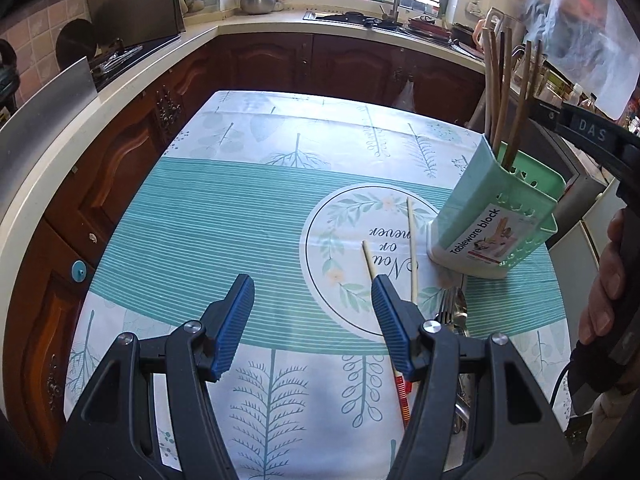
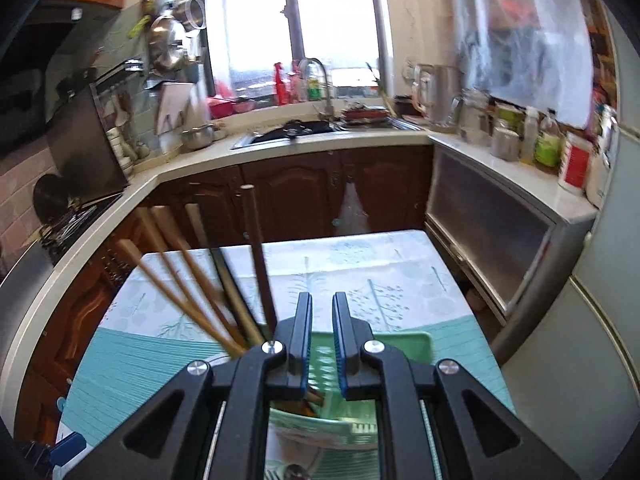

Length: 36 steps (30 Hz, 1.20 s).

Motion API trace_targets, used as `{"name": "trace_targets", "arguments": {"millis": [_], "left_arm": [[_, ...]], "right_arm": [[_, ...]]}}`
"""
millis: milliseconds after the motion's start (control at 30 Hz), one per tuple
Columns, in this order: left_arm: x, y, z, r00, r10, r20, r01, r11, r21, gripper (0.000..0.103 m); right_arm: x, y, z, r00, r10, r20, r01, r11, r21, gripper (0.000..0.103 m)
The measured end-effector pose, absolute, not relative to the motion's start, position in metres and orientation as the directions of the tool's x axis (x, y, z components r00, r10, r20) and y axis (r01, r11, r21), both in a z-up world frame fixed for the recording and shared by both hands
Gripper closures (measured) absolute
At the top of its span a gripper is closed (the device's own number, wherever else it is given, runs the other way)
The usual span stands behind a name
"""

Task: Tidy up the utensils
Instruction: 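Move both tools back over the last two red-banded chopsticks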

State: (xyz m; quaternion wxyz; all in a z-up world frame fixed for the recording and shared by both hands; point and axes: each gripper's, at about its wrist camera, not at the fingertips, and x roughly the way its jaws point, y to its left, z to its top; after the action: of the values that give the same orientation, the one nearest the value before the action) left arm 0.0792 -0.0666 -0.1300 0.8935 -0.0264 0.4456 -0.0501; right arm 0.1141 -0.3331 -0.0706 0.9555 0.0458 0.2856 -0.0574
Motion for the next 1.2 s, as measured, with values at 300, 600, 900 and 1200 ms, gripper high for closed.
{"name": "trace_targets", "arguments": {"millis": [300, 600, 900, 1200], "left_arm": [[0.076, -0.055, -0.129, 0.589, -0.125, -0.799, 0.066, 0.992, -0.107, 0.045], [0.07, -0.061, -0.126, 0.567, -0.166, -0.807, 0.119, 0.986, -0.119, 0.045], [0.071, -0.069, -0.136, 0.49, -0.22, -0.844, 0.177, 0.973, -0.151, 0.045], [0.102, -0.089, -0.175, 0.286, -0.285, -0.915, 0.178, 0.954, -0.241, 0.045]], "right_arm": [[0.091, -0.295, -0.053, 0.861, -0.019, -0.508, 0.015, 1.0, -0.012, 0.08], [0.055, -0.299, -0.046, 0.847, 0.023, -0.531, -0.011, 1.0, 0.026, 0.08], [0.032, -0.305, -0.06, 0.776, 0.074, -0.626, -0.034, 0.997, 0.076, 0.08], [0.044, -0.305, -0.096, 0.633, 0.182, -0.752, -0.056, 0.98, 0.19, 0.08]]}}
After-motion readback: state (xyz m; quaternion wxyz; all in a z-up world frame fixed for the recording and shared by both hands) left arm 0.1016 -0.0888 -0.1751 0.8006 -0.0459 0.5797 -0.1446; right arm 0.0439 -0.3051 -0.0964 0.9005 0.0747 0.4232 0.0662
